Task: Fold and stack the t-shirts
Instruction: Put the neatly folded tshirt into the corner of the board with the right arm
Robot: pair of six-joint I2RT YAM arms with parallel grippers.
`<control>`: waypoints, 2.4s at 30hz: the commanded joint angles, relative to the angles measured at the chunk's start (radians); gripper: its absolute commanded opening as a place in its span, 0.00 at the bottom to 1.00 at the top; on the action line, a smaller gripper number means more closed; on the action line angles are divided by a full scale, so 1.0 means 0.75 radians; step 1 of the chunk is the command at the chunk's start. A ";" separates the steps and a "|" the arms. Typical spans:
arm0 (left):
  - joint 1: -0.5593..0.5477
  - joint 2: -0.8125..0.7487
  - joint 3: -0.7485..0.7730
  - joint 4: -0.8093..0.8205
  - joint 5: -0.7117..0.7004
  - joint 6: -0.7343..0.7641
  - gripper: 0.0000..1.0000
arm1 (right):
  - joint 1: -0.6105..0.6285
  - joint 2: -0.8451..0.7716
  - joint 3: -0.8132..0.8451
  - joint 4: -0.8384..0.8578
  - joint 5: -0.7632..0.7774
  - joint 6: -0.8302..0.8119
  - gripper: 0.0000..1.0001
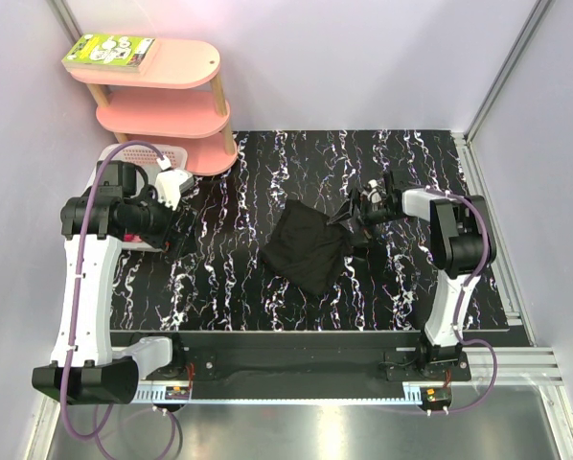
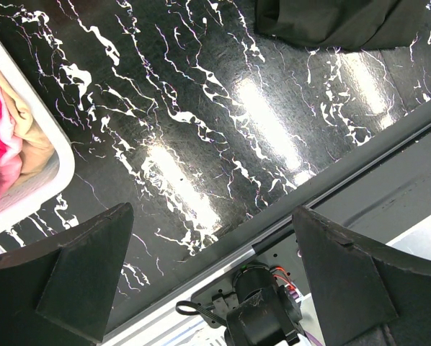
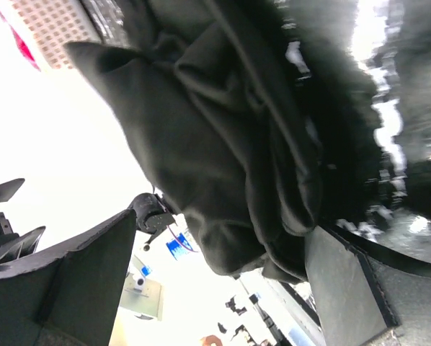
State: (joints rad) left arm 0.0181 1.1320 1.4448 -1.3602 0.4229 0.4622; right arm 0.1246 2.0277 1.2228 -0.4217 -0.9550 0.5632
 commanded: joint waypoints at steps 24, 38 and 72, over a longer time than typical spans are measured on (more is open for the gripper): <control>0.004 -0.039 -0.002 -0.033 -0.010 -0.003 0.99 | 0.280 0.021 0.186 -0.315 0.439 -0.199 0.00; 0.011 -0.043 -0.041 -0.025 -0.075 0.065 0.99 | -0.330 0.262 0.736 -0.464 0.942 -0.021 0.00; 0.086 0.035 -0.086 -0.015 -0.001 0.126 0.99 | -0.538 0.763 1.677 -1.013 1.316 -0.209 0.81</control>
State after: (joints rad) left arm 0.0784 1.1564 1.3804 -1.3605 0.3855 0.5529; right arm -0.2771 2.6144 2.4886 -1.1416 -0.0166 0.4717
